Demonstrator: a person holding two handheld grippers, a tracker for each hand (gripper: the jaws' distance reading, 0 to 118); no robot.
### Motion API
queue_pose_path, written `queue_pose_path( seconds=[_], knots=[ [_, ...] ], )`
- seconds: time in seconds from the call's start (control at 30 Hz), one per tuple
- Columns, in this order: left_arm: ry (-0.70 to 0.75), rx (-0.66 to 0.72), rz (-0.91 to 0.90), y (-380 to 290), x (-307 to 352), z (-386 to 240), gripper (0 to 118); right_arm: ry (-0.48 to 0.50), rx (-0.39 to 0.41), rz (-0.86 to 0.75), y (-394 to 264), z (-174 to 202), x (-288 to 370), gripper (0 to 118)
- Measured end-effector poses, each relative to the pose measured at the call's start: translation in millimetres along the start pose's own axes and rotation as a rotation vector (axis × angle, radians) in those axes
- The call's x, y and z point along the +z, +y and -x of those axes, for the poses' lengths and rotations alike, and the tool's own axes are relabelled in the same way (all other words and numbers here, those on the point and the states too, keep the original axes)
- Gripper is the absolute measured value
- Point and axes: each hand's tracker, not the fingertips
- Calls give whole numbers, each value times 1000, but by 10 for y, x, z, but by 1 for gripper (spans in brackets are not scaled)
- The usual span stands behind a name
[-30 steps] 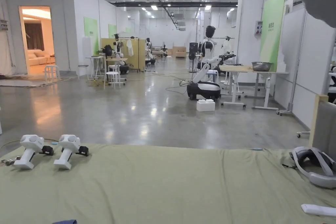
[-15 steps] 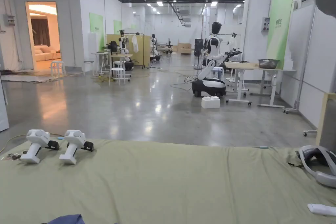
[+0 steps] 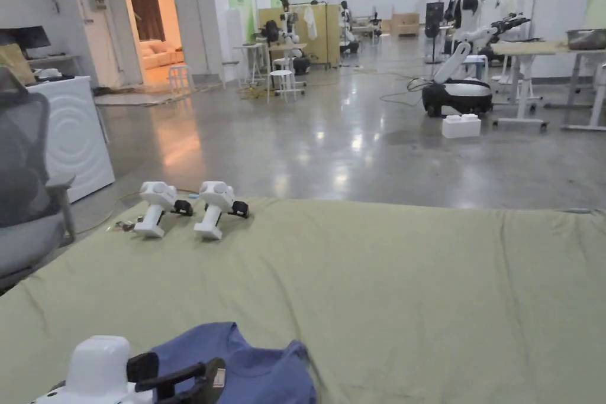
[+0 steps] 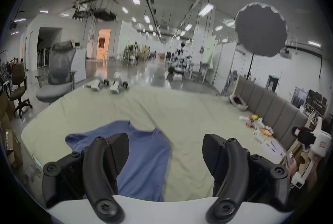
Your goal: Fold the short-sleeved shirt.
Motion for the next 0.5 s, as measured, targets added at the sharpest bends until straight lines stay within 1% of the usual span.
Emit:
queue_pose_path(
  seconds=[0.03,0.07,0.13,0.23,0.3,0.4,0.47,0.5],
  knots=[
    [17,10,56,-25,-203,98,96,-5,-15,25,-30,1,-34,3],
    [25,26,94,-70,-387,202,100,-10,-32,46,-67,-21,-73,3],
    [42,42,197,-142,-831,391,118,-17,-70,90,-136,-70,-156,3],
    [72,89,338,-405,-1464,688,118,-37,-108,147,-235,-108,-271,3],
    [102,120,417,-573,-1875,860,118,-54,-102,188,-318,-146,-324,3],
    [210,107,468,-730,-2315,971,118,-76,-69,259,-427,-181,-370,3],
    [241,55,446,-796,-2486,1020,118,-74,-72,290,-500,-245,-390,3],
    [257,26,448,-819,-2555,1032,116,-81,-80,301,-529,-273,-404,3]
  ],
)
